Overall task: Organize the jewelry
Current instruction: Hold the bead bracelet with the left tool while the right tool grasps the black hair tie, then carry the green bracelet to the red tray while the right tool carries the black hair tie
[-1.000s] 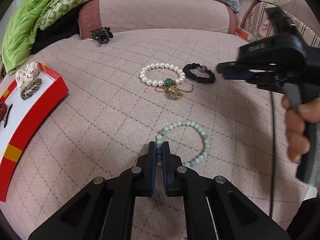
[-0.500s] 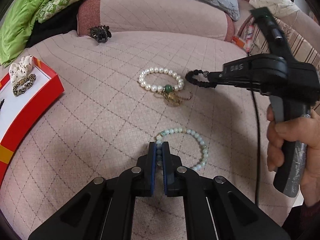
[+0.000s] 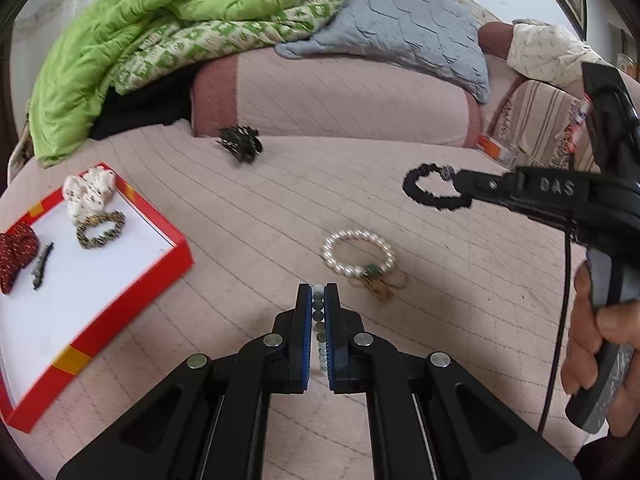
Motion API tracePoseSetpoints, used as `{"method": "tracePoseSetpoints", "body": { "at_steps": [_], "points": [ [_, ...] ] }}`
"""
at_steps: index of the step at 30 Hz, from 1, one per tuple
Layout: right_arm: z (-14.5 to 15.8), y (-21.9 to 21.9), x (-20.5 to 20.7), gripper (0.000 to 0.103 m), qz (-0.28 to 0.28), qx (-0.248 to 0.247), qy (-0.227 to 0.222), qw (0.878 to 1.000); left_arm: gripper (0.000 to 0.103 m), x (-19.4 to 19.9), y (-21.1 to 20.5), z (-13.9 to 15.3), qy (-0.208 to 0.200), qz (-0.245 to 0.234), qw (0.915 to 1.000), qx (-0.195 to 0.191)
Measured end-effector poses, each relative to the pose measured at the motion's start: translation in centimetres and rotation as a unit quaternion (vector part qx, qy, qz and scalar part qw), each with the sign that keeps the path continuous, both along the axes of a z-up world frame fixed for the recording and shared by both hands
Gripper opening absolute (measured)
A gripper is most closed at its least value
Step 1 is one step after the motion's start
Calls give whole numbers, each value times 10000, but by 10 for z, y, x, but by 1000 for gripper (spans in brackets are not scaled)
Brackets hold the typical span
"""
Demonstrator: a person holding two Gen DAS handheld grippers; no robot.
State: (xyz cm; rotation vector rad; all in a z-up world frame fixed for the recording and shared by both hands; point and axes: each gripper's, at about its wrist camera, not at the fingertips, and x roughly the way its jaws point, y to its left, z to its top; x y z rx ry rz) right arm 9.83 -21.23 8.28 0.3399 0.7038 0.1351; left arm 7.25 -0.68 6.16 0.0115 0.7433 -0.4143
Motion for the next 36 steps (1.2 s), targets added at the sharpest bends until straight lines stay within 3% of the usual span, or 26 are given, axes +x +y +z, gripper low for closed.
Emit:
{"method": "tracePoseSetpoints", "body": {
  "at_steps": [7, 18, 29, 36],
  "points": [
    [-3, 13, 0, 7, 168, 25, 24, 9999, 5, 1, 17, 10, -190, 232, 9995, 110],
    [-5, 35, -2, 7, 428, -119, -43, 9990, 5, 11, 52, 26, -346, 636, 9974, -67],
    [-5, 46, -2, 7, 561, -135, -67, 9983, 5, 30, 124, 33, -257, 1440, 9880, -505],
    [-5, 60, -4, 7, 733, -126, -89, 9972, 6, 29, 159, 33, -237, 1768, 9827, -500]
  ]
}}
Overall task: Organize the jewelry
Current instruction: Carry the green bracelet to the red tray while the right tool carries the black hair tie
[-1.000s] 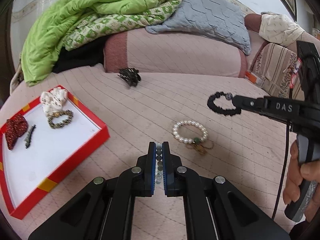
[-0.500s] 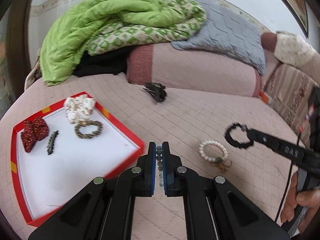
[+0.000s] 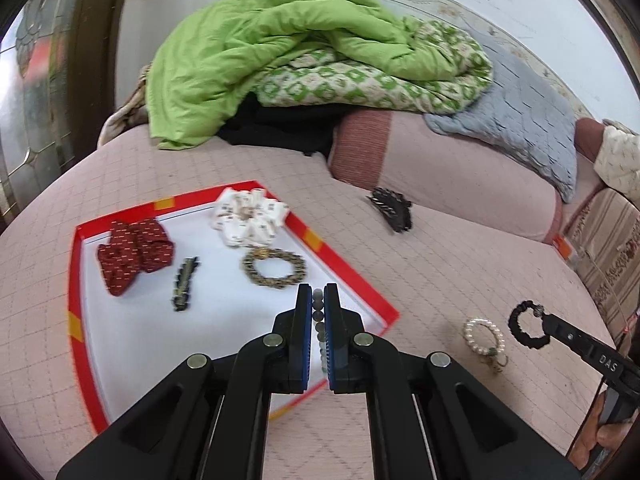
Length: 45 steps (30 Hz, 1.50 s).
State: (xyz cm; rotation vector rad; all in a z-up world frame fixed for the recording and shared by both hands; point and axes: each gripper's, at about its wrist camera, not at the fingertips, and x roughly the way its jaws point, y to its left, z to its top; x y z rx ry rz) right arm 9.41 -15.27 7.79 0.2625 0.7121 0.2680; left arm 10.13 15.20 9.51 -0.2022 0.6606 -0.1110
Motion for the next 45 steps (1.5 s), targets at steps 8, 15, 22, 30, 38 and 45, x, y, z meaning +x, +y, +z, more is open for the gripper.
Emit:
{"method": "tracePoseSetpoints", "body": {
  "at_steps": [8, 15, 22, 30, 38, 45],
  "points": [
    [3, 33, -5, 7, 431, 241, 32, 9988, 6, -3, 38, -5, 116, 305, 9995, 13],
    [10, 79, -6, 7, 808, 395, 71, 9959, 5, -1, 72, -13, 260, 559, 9981, -39],
    [13, 133, 11, 7, 1129, 527, 238, 9919, 5, 3, 102, -18, 344, 796, 9960, -213],
    [7, 200, 38, 7, 1501, 230, 508, 9871, 5, 10, 123, -24, 479, 941, 9938, -338],
    [-6, 242, 66, 8, 1572, -85, 773, 9845, 5, 16, 135, -33, 630, 1065, 9911, -481],
    [-21, 266, 85, 8, 1558, -423, 948, 9823, 5, 20, 137, -39, 787, 1072, 9899, -484]
  ]
}}
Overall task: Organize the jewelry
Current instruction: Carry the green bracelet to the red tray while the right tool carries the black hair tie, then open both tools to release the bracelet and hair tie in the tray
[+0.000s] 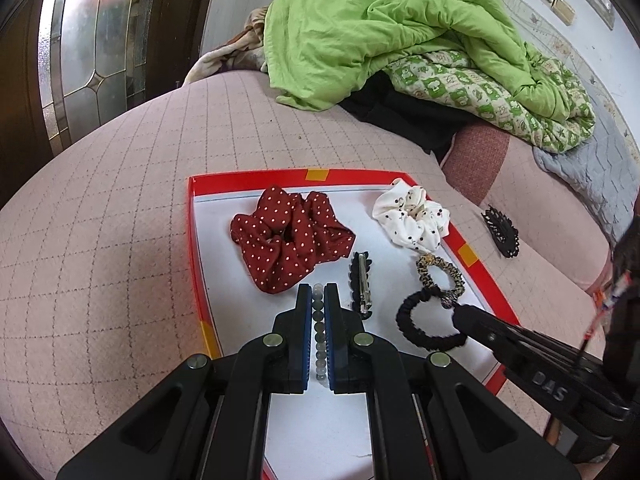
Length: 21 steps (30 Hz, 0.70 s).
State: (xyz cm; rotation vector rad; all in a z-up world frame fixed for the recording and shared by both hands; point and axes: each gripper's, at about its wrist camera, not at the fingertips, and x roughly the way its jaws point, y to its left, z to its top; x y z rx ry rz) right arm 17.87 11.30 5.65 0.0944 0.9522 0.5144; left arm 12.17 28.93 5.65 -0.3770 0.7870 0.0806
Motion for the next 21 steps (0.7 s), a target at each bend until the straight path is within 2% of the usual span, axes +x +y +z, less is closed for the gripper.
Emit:
{"method": "tracePoseSetpoints", "body": {
  "at_steps": [21],
  "points": [
    [-24, 24, 33, 8, -108, -336, 233, 9991, 6, 14, 12, -11, 254, 86, 9996, 10]
  ]
}}
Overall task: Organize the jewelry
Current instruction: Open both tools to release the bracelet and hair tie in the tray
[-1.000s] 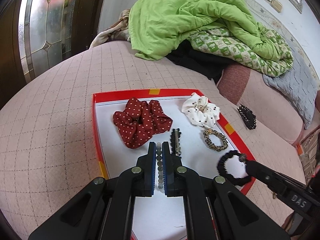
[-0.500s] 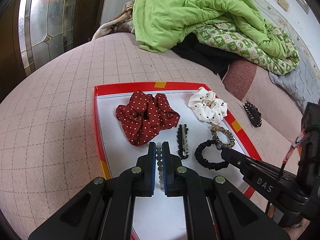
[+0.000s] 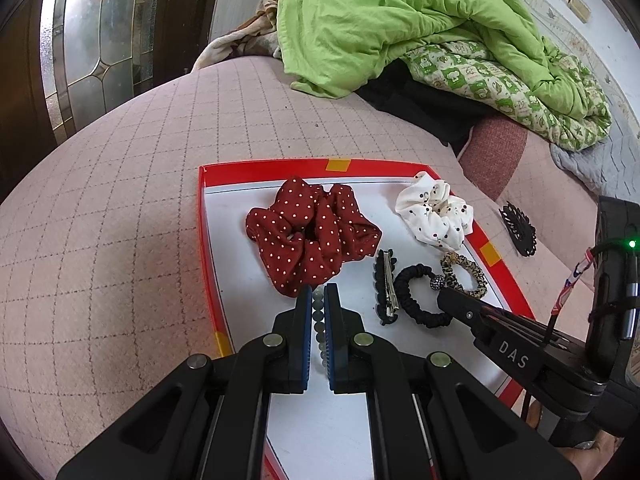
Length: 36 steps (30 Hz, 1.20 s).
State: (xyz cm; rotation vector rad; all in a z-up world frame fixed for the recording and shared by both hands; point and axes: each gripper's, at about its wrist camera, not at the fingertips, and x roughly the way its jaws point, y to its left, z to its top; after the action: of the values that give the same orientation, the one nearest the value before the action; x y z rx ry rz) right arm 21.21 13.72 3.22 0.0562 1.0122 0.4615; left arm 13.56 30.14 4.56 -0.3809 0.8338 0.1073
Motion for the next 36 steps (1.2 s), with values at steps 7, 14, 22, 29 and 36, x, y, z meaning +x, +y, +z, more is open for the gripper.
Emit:
{"method": "tracePoseSetpoints", "body": {
  "at_steps": [7, 14, 22, 29, 36],
  "points": [
    [-2, 2, 1, 9, -5, -25, 13, 10000, 6, 2, -1, -2, 76, 3, 10000, 48],
    [-1, -2, 1, 10, -42, 42, 89, 9999, 6, 2, -4, -2, 102, 1, 9998, 151],
    [6, -9, -3, 15, -39, 145, 70, 9999, 12, 1, -3, 1, 48, 44, 9997, 235],
    [21, -19, -12, 15, -36, 280, -29, 9996, 19, -4, -7, 12, -122, 89, 9991, 389],
    [30, -34, -23, 15, -64, 359, -74, 9993, 20, -9, -16, 22, -256, 89, 9979, 581]
  ]
}}
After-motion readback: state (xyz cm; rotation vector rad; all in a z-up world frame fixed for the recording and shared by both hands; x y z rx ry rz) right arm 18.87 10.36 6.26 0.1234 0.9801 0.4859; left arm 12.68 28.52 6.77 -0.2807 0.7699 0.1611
